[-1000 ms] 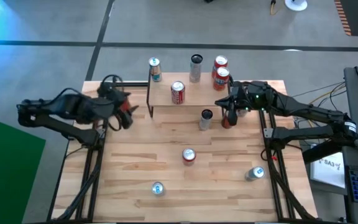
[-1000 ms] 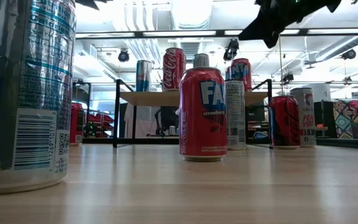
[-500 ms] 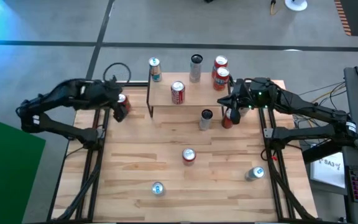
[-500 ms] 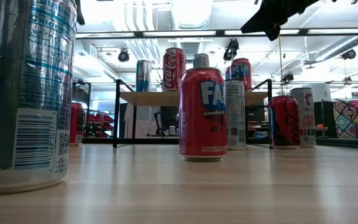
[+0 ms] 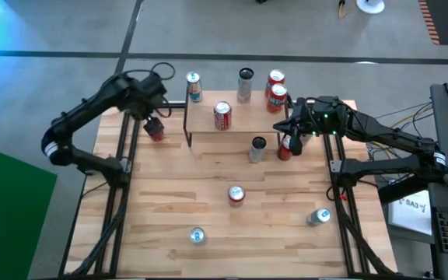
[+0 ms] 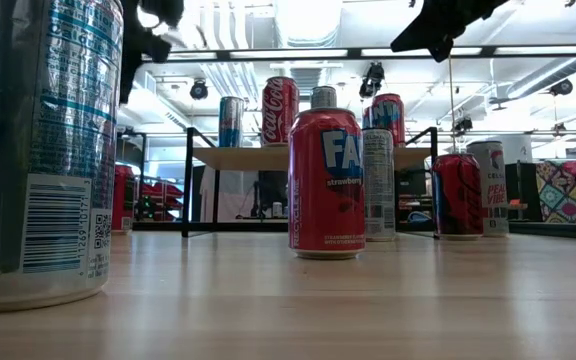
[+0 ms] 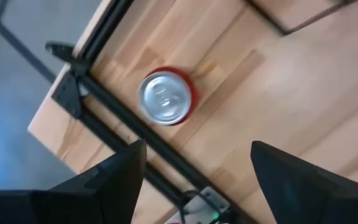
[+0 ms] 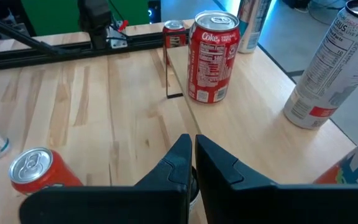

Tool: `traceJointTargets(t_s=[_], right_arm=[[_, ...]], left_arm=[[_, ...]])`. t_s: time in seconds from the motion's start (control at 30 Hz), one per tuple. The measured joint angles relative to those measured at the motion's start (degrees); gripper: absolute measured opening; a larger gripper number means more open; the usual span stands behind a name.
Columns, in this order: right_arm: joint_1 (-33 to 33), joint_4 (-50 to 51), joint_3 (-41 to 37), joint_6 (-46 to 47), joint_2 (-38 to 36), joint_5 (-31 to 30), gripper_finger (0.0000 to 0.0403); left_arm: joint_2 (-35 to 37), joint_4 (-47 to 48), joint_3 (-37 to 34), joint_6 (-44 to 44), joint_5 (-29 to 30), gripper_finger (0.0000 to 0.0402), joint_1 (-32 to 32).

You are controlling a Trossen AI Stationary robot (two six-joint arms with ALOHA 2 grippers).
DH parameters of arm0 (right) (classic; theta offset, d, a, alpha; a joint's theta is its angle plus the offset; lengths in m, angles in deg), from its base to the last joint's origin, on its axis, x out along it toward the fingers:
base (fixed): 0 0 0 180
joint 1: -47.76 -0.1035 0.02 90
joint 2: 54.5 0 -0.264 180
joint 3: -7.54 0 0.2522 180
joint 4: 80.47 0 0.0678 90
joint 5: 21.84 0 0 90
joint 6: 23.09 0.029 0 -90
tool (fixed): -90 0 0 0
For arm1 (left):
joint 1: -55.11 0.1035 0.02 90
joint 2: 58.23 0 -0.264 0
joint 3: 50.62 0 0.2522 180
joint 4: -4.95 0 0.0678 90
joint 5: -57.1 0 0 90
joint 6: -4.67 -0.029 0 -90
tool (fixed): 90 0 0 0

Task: Place canned beverage on shelf
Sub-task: Put the top red black soda can on the shelf

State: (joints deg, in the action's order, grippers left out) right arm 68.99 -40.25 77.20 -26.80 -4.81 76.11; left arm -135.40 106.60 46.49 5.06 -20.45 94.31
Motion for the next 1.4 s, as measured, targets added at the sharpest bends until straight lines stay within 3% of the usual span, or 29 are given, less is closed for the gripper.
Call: traceJointTargets(t_s=[0.2, 0.63, 0.83, 1.0, 1.4], right_arm=[[0.0, 0.0, 0.0, 0.0, 0.2, 0.0, 0.0013], [0.0, 0.1, 0.0, -0.9, 2.3, -0.4, 0.0013], [0.0, 0.1, 0.0, -1.4, 2.3, -0.4, 0.0013], [0.0, 0.0, 0.0, -1.5, 2.3, -0.4, 0.0013], [0.0, 0.0, -0.1, -0.7, 2.3, -0.4, 0.0013]], left_arm=[[-3.7, -0.6, -1.0, -2.8, 0.1, 0.0275, 6.4], [-4.6, -5.5, -1.4, -5.2, 0.8, 0.0275, 7.0], [-4.5, -5.9, -1.4, -4.1, 8.4, 0.0275, 7.0], [-4.5, -5.6, -1.5, -4.3, 9.1, 0.0276, 7.0], [-4.8, -5.5, -8.0, -5.2, 8.9, 0.0353, 6.8]])
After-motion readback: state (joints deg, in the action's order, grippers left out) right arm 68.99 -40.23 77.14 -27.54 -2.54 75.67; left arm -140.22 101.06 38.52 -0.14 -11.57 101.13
